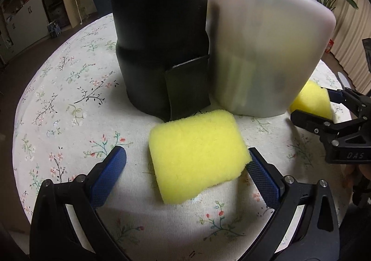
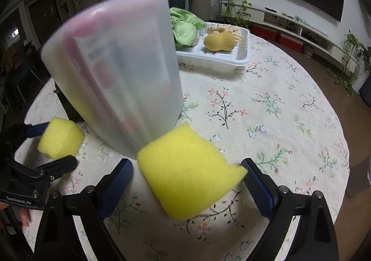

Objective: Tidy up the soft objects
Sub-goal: 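Grasp a yellow rectangular sponge with the left tool while the right tool grasps the other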

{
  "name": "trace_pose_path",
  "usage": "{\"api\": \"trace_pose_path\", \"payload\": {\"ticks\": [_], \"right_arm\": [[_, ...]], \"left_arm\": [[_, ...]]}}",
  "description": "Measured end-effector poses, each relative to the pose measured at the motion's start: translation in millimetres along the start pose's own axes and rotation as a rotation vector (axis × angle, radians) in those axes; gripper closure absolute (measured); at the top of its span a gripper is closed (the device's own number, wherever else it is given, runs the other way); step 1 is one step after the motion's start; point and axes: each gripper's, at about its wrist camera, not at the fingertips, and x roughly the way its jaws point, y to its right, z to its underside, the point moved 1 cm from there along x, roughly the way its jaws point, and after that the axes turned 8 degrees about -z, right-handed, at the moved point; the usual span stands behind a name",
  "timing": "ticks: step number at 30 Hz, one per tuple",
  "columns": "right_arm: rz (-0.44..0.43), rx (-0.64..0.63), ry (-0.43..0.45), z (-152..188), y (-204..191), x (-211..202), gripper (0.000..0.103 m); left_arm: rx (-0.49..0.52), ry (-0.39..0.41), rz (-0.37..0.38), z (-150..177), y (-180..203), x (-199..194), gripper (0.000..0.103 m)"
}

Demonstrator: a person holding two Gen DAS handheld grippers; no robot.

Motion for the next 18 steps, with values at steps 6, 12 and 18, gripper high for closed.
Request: {"api": "trace_pose_path", "payload": {"ticks": [6,12,18], "right_arm": [[0.026,-0.030,-0.007,4,-4,2,0.015],[0.031,-0.024,0.006,6,-3,-2,0.025],[0.049,-0.008,0.008,13,-8,-8,0.036]], "left_arm": [[0.004,0.009,-0.019,1,3,-2,0.003],[-0.001,0.029,-0.023,4,3,-9,0.020],[-0.006,0.044,-0.013,9,4,-15,0.041]]}}
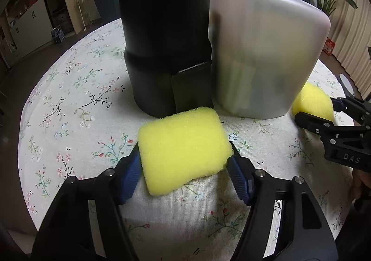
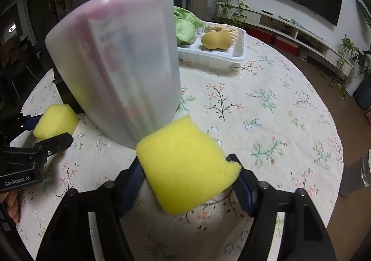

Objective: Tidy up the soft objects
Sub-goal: 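Grasp a yellow rectangular sponge with the left tool while the right tool grasps the other, then carry both yellow sponges to the white tray and open both tools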

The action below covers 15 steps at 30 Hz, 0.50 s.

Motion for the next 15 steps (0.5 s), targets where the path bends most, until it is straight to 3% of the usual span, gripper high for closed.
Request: {"api": "trace_pose_path", "payload": {"ticks": [5,15], "right_arm": [[0.013,0.013,-0.002,7,-7,-9,0.046],[-0.030,0.047,0.006,24,-34,-41,0.048]], "left_arm": [[-0.012,0.004,0.026,2,-10,-6,0.049],[0.013,0.003,0.059,16,-26,-32,0.051]]}}
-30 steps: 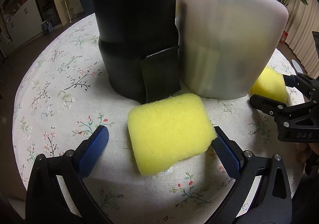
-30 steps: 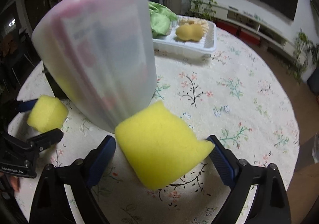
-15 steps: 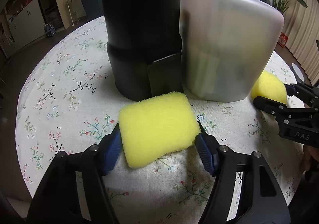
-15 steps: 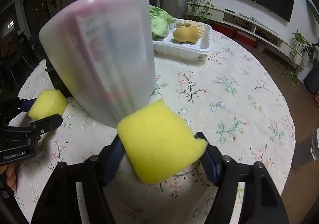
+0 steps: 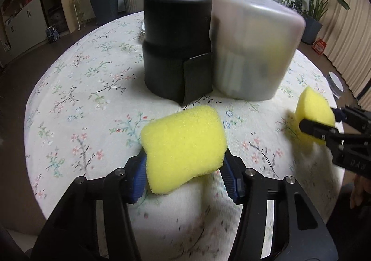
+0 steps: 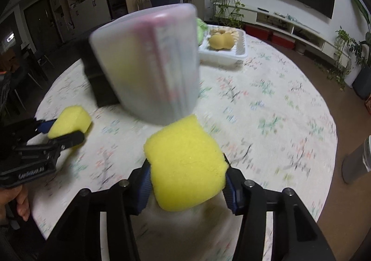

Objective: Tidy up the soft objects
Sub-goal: 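Carry both yellow sponges to the white tray and open both tools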

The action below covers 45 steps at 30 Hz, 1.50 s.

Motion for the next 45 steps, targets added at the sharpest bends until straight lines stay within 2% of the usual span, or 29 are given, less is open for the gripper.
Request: {"api": "trace_pose_path", "payload": {"ticks": [5,10,16,26,34,39,45], "right_arm": [[-0.035,0.027,-0.007,11,-17,-18,0.048],[-0.040,0.022,0.015,7,-28,-48,0.048],[-0.038,0.006,0.064,-6,-34,-94,0.048],[-0.016,-0.045,0.150,-40,-41,-146,0.047],[0.013,-0.087,0.210,-88,-36,-161,0.047],[0.028,-0.115,0.219,-137,-26,-160,0.047],[0.038,-0.127,0.208,-201,-8,-146,0.047]], "left_arm": [[0.010,0.016,0.034,2,-7,-24,0.051],[0.018,0.064,0.059,-4,-19,-59,0.051],[0.002,0.113,0.092,-15,-37,-96,0.051],[0.010,0.214,0.078,-50,-62,-137,0.050],[0.034,0.282,0.030,-111,-86,-141,0.050],[0.071,0.304,0.012,-161,-91,-140,0.049],[0.141,0.293,-0.030,-223,-85,-120,0.049]]}}
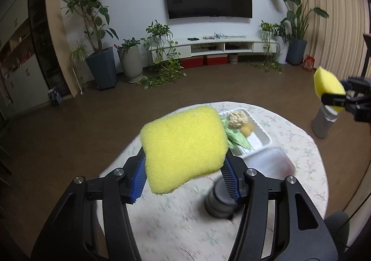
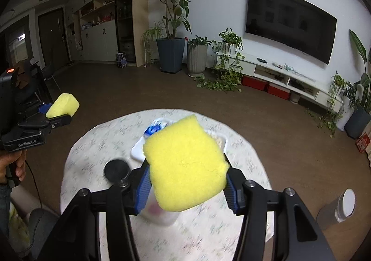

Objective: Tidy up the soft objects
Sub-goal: 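Carry both yellow sponges to the white tray and open both tools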

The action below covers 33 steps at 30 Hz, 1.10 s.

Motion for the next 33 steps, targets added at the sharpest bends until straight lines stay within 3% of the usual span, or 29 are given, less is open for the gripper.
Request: {"api": "trace_pose_path", "payload": {"ticks": [8,16,23,33], "right_arm": [[0.001,-0.001,-0.052,-52,34,60,0.046],[0.004,0.009,-0.142,-64,67,147,0.046],[-0.035,0.033,-0.248,-55,94,219,0.046],[-0.091,0.002,-0.408,-13,94,293,0.046]], "left_arm": [[0.048,-0.079,0.012,-40,-2,75,0.049],[0.101,-0.199,0.092,-44,22,171,0.049],[0.142,-0.288,0.190,-17,44,236,0.049],[0.182,-0.344,0.252,12,61,274,0.048]]}}
